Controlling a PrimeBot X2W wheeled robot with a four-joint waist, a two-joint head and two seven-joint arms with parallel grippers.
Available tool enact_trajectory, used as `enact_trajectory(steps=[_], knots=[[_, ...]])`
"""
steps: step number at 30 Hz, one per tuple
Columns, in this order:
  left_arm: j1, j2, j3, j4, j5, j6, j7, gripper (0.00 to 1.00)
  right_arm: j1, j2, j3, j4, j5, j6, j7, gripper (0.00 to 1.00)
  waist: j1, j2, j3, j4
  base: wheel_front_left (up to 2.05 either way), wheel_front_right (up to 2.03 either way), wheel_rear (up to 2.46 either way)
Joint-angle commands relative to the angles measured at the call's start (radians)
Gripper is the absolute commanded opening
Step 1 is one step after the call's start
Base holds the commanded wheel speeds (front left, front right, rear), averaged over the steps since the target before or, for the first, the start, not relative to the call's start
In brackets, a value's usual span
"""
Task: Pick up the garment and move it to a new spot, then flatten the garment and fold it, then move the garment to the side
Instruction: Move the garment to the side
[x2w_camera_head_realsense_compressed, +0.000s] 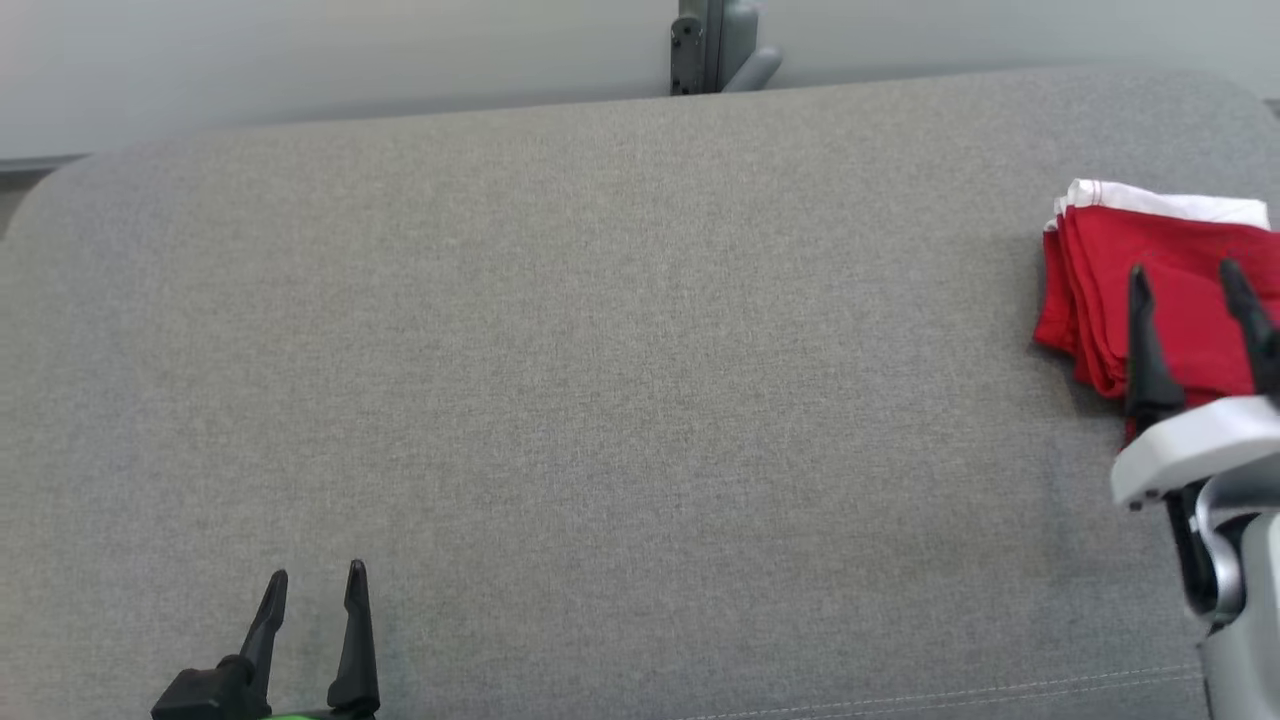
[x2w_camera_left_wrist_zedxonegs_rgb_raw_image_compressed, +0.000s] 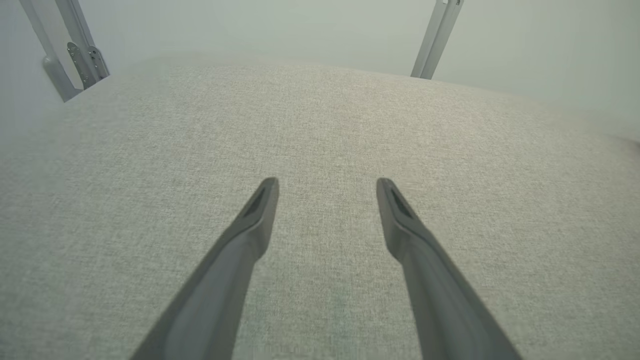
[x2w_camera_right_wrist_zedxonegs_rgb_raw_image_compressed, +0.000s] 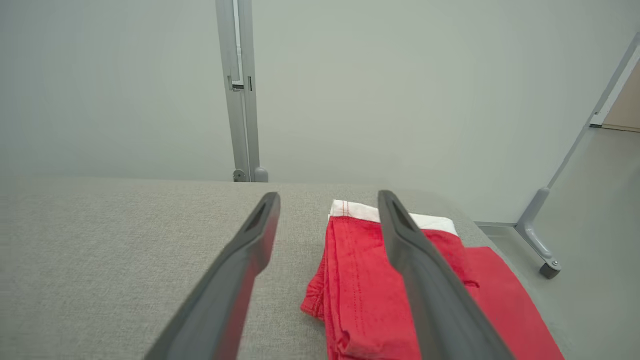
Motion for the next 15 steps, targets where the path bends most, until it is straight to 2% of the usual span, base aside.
enact_trajectory(steps=[1,5,9,13,15], knots=[[0.015,-0.003,0.006,0.008,0.009,0.005,-0.003,1.0,0.034,0.014,0.004,-0.001,-0.015,-0.002,-0.026,1.0,0.0,0.0077,-0.081,-0.011,0.0,0.0,0.0],[0.033,-0.007,0.02,0.036,0.023,0.004,-0.002,1.0,0.133,0.1,0.022,0.031,-0.074,-0.002,-0.101,1.0,0.0,0.0077,-0.123,-0.008,0.0,0.0,0.0],[0.035,-0.009,0.025,0.07,0.032,-0.001,-0.002,1.0,0.194,0.159,-0.013,0.068,-0.134,-0.002,-0.179,1.0,0.0,0.0077,-0.143,-0.005,0.0,0.0,0.0],[0.022,-0.011,0.025,0.092,0.039,-0.005,-0.003,1.0,0.236,0.185,-0.048,0.109,-0.187,-0.002,-0.215,1.0,0.0,0.0077,-0.151,-0.006,0.0,0.0,0.0],[0.017,-0.011,0.025,0.098,0.043,-0.007,-0.002,1.0,0.252,0.187,-0.04,0.133,-0.168,-0.002,-0.225,1.0,0.0,0.0077,-0.152,-0.011,0.0,0.0,0.0]])
